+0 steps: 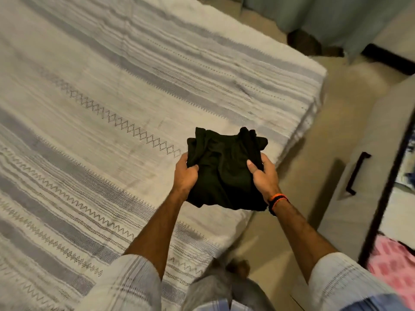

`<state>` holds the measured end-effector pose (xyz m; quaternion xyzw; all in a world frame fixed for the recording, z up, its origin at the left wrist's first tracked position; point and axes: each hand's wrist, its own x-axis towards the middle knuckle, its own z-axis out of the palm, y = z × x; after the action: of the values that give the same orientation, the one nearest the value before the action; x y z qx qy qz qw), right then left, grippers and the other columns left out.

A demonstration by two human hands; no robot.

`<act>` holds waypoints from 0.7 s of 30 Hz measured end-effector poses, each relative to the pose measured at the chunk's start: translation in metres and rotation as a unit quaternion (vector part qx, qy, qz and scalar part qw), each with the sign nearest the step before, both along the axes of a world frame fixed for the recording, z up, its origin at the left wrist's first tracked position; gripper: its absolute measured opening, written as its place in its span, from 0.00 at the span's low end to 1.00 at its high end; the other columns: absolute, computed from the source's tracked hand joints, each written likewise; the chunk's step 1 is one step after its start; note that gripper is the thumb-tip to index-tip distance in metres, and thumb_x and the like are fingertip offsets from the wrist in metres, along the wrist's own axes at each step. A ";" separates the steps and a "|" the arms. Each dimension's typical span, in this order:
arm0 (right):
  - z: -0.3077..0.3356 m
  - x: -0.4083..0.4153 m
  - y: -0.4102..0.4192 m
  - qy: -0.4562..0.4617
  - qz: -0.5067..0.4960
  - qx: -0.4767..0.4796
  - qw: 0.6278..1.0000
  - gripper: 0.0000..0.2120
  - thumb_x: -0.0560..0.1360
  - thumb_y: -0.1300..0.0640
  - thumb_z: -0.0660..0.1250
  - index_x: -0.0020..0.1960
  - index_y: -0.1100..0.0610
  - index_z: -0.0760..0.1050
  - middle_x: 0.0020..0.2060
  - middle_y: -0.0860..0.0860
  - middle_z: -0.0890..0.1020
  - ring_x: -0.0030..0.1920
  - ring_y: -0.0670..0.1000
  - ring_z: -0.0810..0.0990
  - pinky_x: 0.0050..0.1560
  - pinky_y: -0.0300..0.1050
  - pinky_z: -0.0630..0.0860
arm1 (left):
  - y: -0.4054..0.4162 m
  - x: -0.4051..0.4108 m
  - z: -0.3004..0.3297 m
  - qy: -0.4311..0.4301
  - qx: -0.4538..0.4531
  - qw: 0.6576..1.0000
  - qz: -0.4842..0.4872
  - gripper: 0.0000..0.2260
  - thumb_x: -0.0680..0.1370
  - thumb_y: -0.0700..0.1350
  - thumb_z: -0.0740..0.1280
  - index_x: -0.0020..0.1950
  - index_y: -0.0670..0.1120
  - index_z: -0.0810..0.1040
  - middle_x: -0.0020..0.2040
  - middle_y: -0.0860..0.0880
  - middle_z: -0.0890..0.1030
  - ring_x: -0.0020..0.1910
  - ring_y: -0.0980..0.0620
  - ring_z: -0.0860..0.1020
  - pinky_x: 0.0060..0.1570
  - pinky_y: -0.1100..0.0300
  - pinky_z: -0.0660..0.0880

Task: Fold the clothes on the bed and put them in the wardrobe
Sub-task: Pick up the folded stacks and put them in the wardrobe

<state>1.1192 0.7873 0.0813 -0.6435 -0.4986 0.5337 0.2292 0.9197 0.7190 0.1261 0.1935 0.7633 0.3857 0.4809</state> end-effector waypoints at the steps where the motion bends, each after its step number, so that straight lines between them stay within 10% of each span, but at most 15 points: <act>1: 0.006 0.012 -0.003 0.008 -0.007 0.011 1.000 0.20 0.76 0.49 0.67 0.67 0.49 0.74 0.59 0.47 0.81 0.60 0.52 0.79 0.65 0.58 0.74 | 0.001 0.010 0.009 0.006 0.010 1.000 -0.009 0.18 0.80 0.34 0.60 0.69 0.44 0.71 0.56 0.50 0.75 0.55 0.49 0.75 0.55 0.56 0.73; 15: 0.103 0.222 -0.061 0.046 -0.176 0.124 0.975 0.20 0.76 0.49 0.68 0.67 0.49 0.74 0.59 0.48 0.81 0.60 0.52 0.79 0.65 0.57 0.75 | 0.006 0.207 0.110 -0.020 0.127 0.977 -0.171 0.20 0.77 0.30 0.59 0.66 0.44 0.73 0.57 0.46 0.78 0.46 0.55 0.77 0.40 0.66 0.74; 21: 0.110 0.297 -0.072 0.010 -0.266 0.108 0.958 0.25 0.78 0.48 0.66 0.72 0.55 0.69 0.67 0.53 0.76 0.66 0.56 0.75 0.68 0.58 0.72 | 0.025 0.284 0.124 -0.047 0.135 0.956 -0.255 0.21 0.79 0.32 0.59 0.70 0.46 0.71 0.58 0.49 0.77 0.53 0.50 0.76 0.53 0.57 0.74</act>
<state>1.4167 0.7153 0.1917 -0.7189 -0.3618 0.4025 0.4363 1.2036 0.7440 0.2502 0.4267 0.6056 0.3582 0.5682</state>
